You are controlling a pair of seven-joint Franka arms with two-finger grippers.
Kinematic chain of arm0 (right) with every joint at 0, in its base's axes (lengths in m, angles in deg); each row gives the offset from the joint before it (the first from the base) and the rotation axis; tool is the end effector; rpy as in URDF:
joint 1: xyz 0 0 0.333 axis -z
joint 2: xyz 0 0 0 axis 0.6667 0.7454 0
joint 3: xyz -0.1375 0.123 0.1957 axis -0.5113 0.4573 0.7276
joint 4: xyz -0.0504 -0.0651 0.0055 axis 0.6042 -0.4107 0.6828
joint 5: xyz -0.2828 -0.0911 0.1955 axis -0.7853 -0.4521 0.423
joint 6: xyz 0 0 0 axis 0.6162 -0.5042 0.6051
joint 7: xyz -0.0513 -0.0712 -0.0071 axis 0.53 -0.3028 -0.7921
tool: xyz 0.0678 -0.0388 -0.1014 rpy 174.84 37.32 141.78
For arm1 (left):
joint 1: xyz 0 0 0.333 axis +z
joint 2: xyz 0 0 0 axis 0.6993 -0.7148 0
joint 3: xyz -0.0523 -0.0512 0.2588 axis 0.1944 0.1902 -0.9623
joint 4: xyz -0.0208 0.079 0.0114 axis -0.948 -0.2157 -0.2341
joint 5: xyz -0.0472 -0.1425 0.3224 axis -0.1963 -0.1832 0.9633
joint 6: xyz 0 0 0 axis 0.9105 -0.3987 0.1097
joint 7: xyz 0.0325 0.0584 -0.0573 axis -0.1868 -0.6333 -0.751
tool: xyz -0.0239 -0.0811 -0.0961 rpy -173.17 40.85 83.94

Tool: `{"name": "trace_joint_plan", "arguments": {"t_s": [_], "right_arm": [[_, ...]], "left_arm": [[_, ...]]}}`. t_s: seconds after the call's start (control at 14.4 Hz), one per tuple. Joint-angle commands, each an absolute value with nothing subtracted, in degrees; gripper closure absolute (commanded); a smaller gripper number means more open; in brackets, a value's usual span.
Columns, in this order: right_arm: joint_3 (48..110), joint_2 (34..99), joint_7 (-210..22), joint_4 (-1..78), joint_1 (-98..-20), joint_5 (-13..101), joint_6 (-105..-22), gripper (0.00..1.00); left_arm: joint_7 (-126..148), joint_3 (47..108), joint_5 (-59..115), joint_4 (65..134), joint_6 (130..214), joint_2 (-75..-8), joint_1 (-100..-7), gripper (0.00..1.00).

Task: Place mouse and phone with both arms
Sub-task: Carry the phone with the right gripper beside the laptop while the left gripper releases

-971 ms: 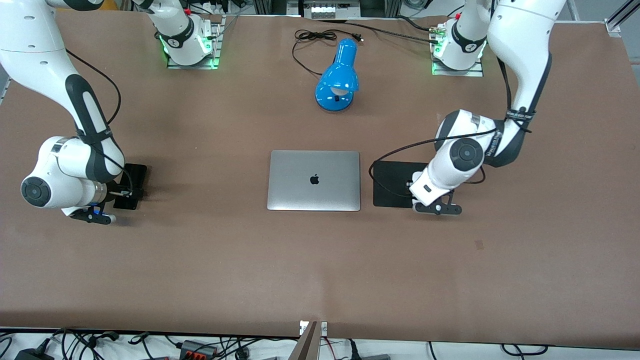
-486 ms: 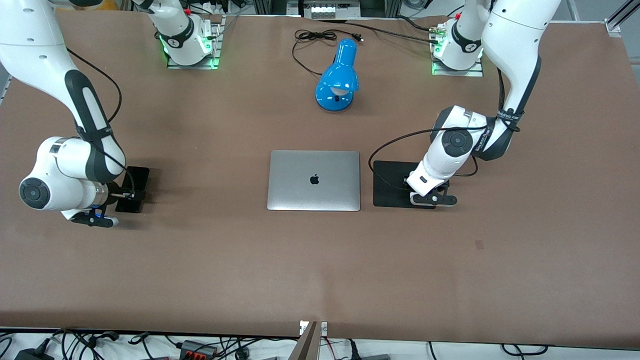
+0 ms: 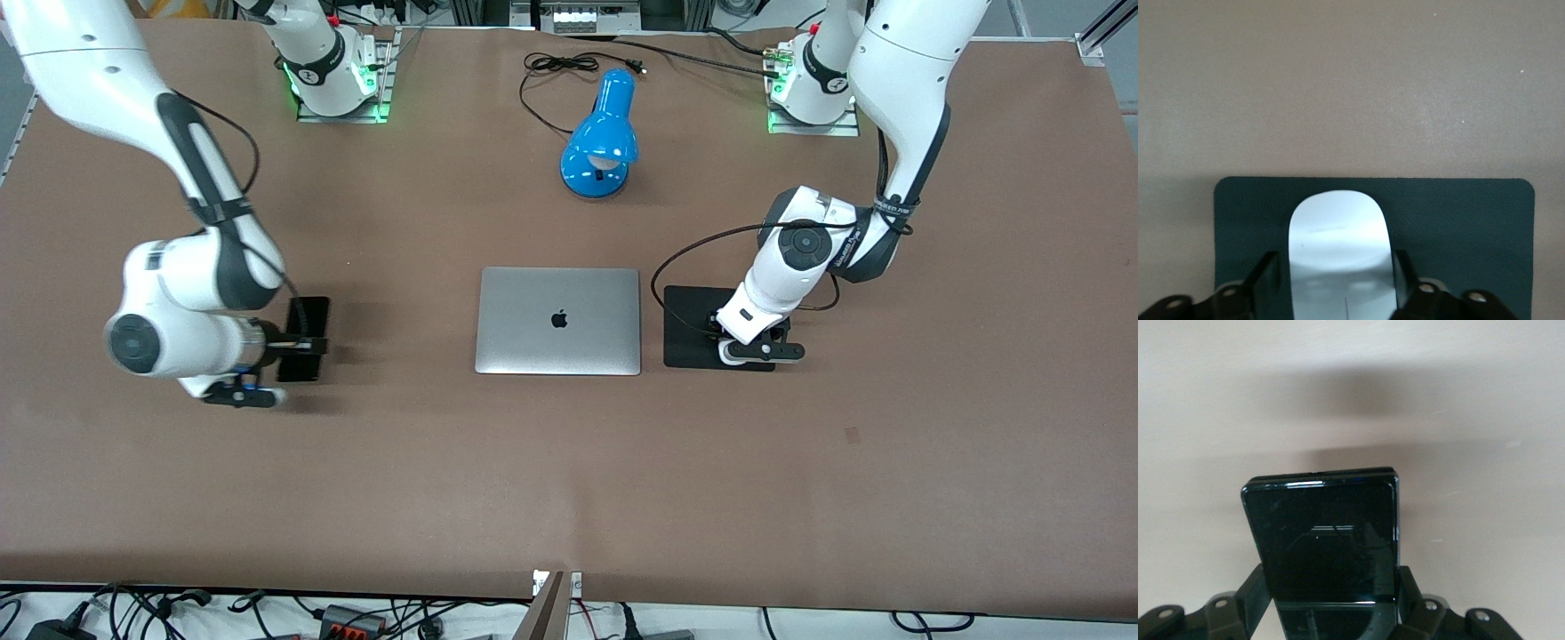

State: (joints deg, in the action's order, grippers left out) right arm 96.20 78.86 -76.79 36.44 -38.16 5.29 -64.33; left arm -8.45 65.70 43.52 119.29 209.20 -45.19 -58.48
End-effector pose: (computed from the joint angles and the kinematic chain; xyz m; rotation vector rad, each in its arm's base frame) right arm 0.5841 0.0754 0.1945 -3.0604 0.1217 0.4144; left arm 0.5151 -0.1965 0.1540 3.1076 0.0084 0.1323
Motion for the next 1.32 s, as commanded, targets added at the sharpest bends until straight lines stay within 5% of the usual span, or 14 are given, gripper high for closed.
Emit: {"name": "trace_joint_plan", "arguments": {"t_s": [0.0,0.42,0.9,1.25], "right_arm": [[96.14,79.88,-70.88,35.71,-42.41,6.04,-65.5,0.84],[96.14,81.81,-66.91,35.71,-48.13,7.35,-68.49,0.83],[96.14,83.57,-66.64,35.71,-51.56,9.2,-70.6,0.82],[95.7,84.45,-66.64,36.06,-54.56,8.5,-72.53,0.82]], "left_arm": [[-10.12,65.57,45.21,119.38,208.4,-43.3,-58.0,0.0],[-1.27,64.95,45.21,108.94,190.15,-40.13,-54.15,0.0],[11.84,66.01,44.33,79.78,150.52,-39.34,-51.05,0.0],[13.26,65.57,40.04,68.5,128.35,-36.1,-48.6,0.0]]}}
